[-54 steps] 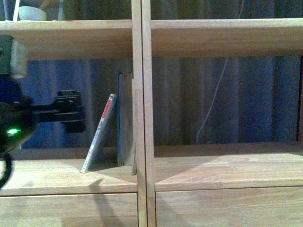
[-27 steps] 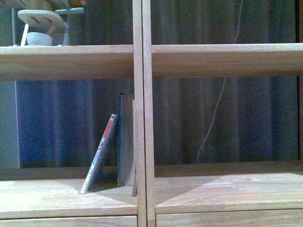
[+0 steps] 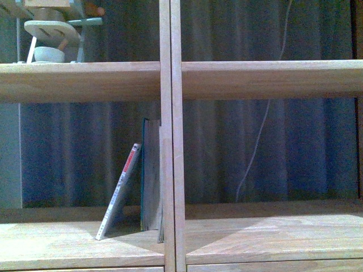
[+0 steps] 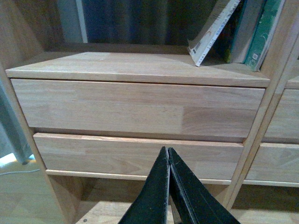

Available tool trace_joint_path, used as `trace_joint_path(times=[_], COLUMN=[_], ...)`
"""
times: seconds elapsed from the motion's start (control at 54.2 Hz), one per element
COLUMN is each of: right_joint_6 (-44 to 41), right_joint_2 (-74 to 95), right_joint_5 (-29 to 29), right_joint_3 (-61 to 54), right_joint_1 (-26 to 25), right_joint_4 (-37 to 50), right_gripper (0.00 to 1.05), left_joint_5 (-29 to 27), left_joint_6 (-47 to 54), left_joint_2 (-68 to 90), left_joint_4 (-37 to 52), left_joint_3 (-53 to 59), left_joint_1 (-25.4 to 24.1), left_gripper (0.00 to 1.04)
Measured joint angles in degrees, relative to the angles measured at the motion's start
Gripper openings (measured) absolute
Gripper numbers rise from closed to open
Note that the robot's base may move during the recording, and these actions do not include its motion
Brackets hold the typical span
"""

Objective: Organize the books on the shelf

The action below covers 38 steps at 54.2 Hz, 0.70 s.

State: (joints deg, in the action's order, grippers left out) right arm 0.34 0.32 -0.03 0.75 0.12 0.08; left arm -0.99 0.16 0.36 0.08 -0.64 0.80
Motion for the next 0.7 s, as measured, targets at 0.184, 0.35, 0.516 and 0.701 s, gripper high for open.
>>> trace_joint_path(times=[0.184, 0.35, 0.516, 0.701], right_joint_6=[0.0, -0.1, -0.1, -0.1], right_joint_2=[0.0, 0.0, 0.0, 0.0], right_joint_5=[0.0, 0.0, 0.0, 0.0], right_joint_3=[0.0, 0.0, 0.0, 0.0], right_joint_1=[0.0, 0.0, 0.0, 0.0], right_joint_4=[0.0, 0.0, 0.0, 0.0], right_gripper=[0.03, 0.22, 0.53, 0.82], left_joint_5=[0.8, 0.8, 0.8, 0.8], left_joint_6=[0.0, 0.0, 0.0, 0.0], left_joint_2=[0.0, 0.0, 0.0, 0.0], left_joint_4=[0.0, 0.0, 0.0, 0.0], left_joint_3=[0.0, 0.0, 0.0, 0.0], left_joint_1=[-0.4, -0.5, -0.5, -0.5], left_gripper=[0.03, 0.23, 0.55, 0.84])
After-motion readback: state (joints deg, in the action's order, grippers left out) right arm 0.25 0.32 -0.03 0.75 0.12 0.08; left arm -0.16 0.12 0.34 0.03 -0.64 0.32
